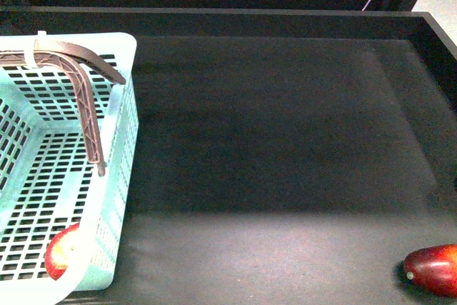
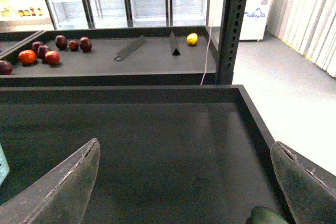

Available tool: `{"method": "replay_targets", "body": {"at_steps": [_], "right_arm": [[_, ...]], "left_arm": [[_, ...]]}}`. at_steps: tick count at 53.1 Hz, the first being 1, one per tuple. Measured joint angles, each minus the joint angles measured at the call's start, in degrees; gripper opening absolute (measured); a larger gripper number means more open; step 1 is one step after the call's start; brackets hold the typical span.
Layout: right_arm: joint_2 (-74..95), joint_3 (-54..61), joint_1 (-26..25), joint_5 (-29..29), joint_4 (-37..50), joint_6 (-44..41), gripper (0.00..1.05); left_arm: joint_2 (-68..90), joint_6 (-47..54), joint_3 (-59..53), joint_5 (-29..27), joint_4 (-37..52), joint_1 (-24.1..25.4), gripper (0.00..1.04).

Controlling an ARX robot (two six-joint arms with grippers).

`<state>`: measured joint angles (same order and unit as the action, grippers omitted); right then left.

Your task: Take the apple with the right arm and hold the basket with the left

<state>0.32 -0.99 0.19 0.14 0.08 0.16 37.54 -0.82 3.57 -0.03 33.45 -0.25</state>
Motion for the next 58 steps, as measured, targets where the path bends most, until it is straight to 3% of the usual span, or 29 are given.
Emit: {"method": "replay_targets", "body": {"at_steps": [58], "right_arm": [[0.00, 0.00, 0.00, 0.00, 0.00, 0.00, 0.96]], "left_arm": [[-28.37, 0.17, -2.73, 0.02, -24.30, 0.02, 0.03]]}}
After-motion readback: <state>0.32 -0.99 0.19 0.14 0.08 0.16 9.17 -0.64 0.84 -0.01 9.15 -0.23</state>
